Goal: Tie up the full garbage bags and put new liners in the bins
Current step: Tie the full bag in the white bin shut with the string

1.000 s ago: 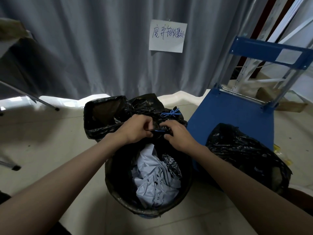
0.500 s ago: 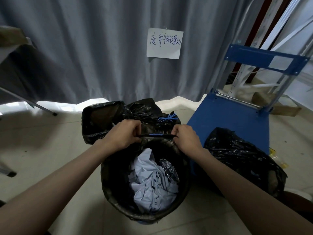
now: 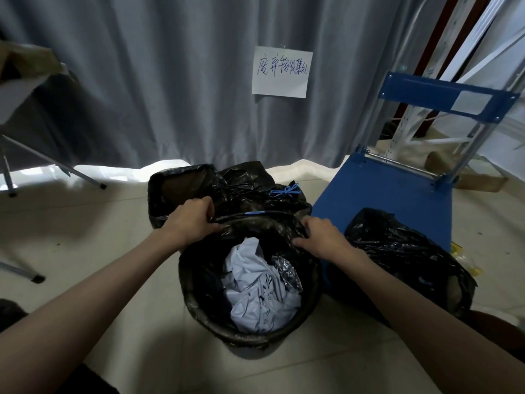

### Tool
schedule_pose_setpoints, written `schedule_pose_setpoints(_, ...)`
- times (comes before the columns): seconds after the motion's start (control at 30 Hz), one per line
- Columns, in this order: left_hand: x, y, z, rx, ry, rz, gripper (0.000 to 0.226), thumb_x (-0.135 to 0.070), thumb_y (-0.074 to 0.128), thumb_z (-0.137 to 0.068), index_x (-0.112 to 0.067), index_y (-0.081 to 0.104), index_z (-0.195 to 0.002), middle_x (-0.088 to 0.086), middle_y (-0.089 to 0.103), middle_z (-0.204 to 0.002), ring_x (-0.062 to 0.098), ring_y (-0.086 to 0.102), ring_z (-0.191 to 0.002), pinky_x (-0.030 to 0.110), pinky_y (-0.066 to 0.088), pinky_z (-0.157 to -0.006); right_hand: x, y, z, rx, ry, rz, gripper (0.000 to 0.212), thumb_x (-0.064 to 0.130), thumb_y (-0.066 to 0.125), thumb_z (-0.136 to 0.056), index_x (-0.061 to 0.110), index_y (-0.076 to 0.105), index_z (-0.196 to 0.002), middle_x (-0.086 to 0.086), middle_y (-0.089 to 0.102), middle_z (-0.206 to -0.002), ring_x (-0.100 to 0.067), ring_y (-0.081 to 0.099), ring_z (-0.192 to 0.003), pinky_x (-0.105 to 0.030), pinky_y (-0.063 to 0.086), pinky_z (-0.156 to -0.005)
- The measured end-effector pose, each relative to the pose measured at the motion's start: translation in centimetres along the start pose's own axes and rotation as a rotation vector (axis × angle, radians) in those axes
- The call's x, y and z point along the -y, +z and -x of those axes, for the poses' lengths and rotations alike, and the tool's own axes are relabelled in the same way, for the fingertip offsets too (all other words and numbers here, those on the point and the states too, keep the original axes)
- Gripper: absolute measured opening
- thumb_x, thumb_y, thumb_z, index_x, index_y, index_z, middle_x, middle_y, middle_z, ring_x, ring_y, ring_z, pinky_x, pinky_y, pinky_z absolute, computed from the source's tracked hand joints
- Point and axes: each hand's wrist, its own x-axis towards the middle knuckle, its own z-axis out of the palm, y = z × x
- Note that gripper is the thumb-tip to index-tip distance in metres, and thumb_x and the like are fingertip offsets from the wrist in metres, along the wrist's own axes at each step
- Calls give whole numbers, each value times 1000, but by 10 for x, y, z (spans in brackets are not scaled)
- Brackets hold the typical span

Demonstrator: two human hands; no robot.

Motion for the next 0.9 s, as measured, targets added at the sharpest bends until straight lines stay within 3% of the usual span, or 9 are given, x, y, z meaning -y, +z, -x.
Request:
schedule_pose_setpoints(0.13, 5, -1, 11, 108, -34, 2, 37, -39, 79, -76, -20, 60, -102, 2, 65, -99, 24, 62, -93, 33, 48, -75, -5, -1, 7, 10, 70, -59, 39, 30, 72, -88, 17, 37, -74, -5, 51, -82, -26, 50, -77, -34, 38, -65)
schedule_pose_setpoints(0.33, 9, -6, 25, 153, -72, -8, 22, -25, 80, -77, -20, 59, -82, 5, 65, -93, 22, 58, -86, 28, 41, -71, -7, -9, 20, 77, 124, -125, 26, 15, 77, -83, 14, 52, -85, -7, 59, -95, -26, 58, -92, -33, 48, -80)
schedule_pose_setpoints(0.43, 14, -6, 29, 206, -101, -16, 25, -21, 82, -76, -20, 57, -81, 5, 62, -91, 21, 55, -84, 26, 39, -70, -9, -9, 25, 128, 150, -116, 23, 11, 77, -83, 10, 55, -90, -8, 59, -93, -24, 58, -86, -35, 51, -78)
schedule_pose_setpoints(0.57, 18, -16, 31, 102, -106, 1, 24, -23, 79, -78, -15, 59, -89, 10, 64, -95, 27, 60, -87, 30, 41, -68, -9, -15, 27, -94, 127, -209, 19, 7, 73, -84, 14, 55, -81, -7, 59, -87, -23, 57, -81, -25, 43, -67)
schedule_pose_setpoints(0.63, 16, -23, 34, 57, -104, 16, 28, -29, 78, -79, -12, 61, -94, 11, 64, -96, 29, 61, -90, 31, 42, -70, -5, -21, 33, -157, 110, -269, 19, 15, 72, -87, 15, 54, -80, -6, 60, -84, -21, 57, -72, -25, 41, -58)
schedule_pose_setpoints(0.77, 10, -20, 50, 272, -176, -89, 48, -45, 77, -78, -10, 64, -107, 6, 68, -91, 25, 66, -90, 28, 47, -71, 0, -20, 55, 160, 197, -86, 32, 36, 68, -89, 6, 59, -93, -10, 65, -67, -18, 57, -50, -25, 44, -48)
schedule_pose_setpoints(0.83, 8, -14, 55, 399, -200, -103, 48, -40, 75, -80, -9, 62, -115, 2, 65, -81, 23, 70, -86, 24, 49, -65, -1, -11, 60, 315, 257, -123, 29, 28, 65, -93, 2, 58, -104, -14, 69, -67, -19, 62, -45, -26, 51, -46)
schedule_pose_setpoints(0.9, 8, -8, 55, 409, -206, -118, 44, -34, 74, -82, -9, 62, -116, 4, 64, -85, 23, 70, -86, 24, 48, -64, -2, -2, 61, 343, 303, -259, 23, 16, 63, -93, 1, 53, -107, -20, 71, -80, -29, 72, -60, -36, 61, -59)
